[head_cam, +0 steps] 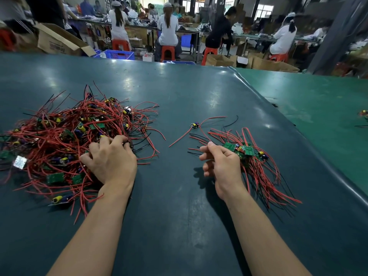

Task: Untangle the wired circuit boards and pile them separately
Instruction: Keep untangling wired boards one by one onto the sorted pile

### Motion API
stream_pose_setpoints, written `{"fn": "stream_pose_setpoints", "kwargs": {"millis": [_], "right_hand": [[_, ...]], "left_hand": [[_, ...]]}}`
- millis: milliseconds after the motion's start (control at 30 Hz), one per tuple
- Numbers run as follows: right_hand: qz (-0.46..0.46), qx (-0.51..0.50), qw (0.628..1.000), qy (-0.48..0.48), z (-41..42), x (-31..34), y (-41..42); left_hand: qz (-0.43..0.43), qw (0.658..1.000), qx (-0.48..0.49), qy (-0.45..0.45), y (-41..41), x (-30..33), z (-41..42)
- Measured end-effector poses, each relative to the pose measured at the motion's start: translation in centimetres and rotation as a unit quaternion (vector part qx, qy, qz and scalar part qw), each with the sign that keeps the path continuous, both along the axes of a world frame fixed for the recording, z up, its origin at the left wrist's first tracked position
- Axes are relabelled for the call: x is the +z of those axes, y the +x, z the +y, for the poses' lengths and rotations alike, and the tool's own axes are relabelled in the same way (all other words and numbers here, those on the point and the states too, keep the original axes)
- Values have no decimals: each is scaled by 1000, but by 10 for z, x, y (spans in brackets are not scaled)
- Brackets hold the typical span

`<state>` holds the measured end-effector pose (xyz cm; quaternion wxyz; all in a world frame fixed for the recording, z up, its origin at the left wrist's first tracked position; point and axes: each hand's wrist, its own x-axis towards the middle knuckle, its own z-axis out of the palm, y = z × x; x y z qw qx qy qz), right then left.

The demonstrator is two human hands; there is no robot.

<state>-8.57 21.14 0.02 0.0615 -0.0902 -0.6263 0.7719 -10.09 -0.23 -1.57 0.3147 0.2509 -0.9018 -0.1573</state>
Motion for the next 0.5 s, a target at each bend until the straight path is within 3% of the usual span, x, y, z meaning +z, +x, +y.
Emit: {"fn": "stream_pose_setpoints", "kwargs": {"millis": [333, 500], "right_hand": [[-5, 10, 1000, 5, -1, 0, 1], [-9, 8, 1000, 3, 0, 1, 1]], "left_hand": [[-32, 999, -22, -18, -5, -4, 2], [144, 989, -27, 10, 0, 1, 2]]}}
